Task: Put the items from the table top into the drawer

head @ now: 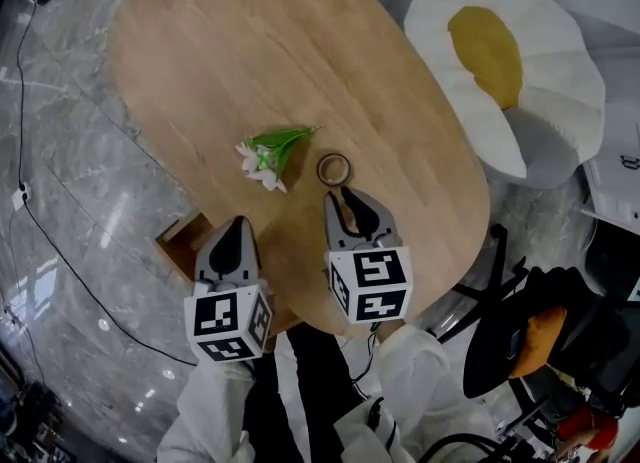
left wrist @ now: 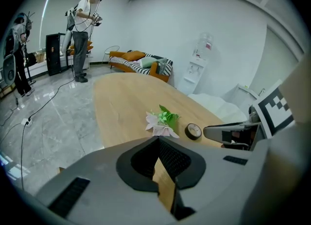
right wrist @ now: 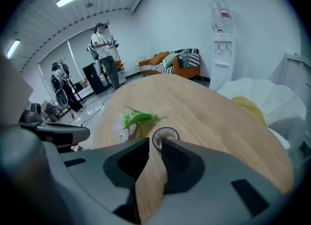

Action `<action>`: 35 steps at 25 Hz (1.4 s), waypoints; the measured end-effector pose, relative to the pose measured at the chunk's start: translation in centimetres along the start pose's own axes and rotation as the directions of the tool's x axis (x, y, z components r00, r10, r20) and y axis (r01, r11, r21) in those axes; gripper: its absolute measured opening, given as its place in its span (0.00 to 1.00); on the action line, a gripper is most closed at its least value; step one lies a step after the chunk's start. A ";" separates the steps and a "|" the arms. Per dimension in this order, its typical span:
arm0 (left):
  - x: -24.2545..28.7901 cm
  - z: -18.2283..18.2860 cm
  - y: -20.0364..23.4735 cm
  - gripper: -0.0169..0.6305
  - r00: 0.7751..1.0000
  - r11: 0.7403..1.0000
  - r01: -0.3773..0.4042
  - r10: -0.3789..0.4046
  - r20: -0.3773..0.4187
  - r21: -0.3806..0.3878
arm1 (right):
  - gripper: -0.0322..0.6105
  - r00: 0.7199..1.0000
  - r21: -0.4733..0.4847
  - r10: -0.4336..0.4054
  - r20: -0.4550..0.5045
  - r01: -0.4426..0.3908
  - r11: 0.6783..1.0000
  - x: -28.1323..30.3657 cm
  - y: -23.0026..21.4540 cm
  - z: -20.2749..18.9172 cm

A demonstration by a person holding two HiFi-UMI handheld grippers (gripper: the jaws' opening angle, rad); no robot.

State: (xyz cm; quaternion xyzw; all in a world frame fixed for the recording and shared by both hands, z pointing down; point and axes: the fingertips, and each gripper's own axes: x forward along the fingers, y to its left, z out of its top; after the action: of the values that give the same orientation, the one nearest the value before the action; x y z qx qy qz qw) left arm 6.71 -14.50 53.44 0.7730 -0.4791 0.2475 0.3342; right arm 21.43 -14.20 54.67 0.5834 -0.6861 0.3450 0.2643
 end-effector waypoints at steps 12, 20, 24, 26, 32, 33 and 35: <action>2.2 -1.5 0.5 0.02 0.999 0.999 -0.029 0.028 -0.023 -0.035 | 0.23 0.994 -0.185 0.048 -0.103 -0.066 0.981 4.1 0.2 -0.2; 2.2 -2.1 1.0 0.02 0.999 0.997 -0.045 0.044 -0.028 -0.057 | 0.23 0.982 -0.284 0.030 -0.188 -0.084 0.955 5.3 0.5 -0.8; 2.1 -2.1 1.5 0.02 0.998 0.997 -0.051 0.049 -0.025 -0.064 | 0.23 0.975 -0.309 0.007 -0.221 -0.077 0.948 5.8 0.2 -0.9; 2.0 -2.2 1.8 0.02 0.998 0.996 -0.053 0.052 -0.025 -0.066 | 0.23 0.972 -0.317 -0.004 -0.236 -0.073 0.946 6.1 0.2 -1.0; 1.5 -2.6 2.6 0.02 0.998 0.995 -0.061 0.059 -0.028 -0.081 | 0.21 0.971 -0.309 -0.007 -0.239 -0.069 0.949 6.1 0.1 -1.1; 1.3 -2.6 2.7 0.02 0.998 0.995 -0.061 0.059 -0.026 -0.079 | 0.21 0.971 -0.313 -0.012 -0.240 -0.066 0.947 6.1 0.1 -1.1; 1.0 -2.5 3.0 0.02 0.998 0.996 -0.061 0.060 -0.020 -0.068 | 0.21 0.971 -0.320 -0.019 -0.238 -0.060 0.946 6.0 0.2 -1.1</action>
State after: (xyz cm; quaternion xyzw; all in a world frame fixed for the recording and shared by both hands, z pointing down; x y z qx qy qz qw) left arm 4.31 -14.16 56.59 0.7439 -0.5075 0.2482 0.3571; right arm 20.13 -17.08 59.93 0.4792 -0.7028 0.2975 0.4334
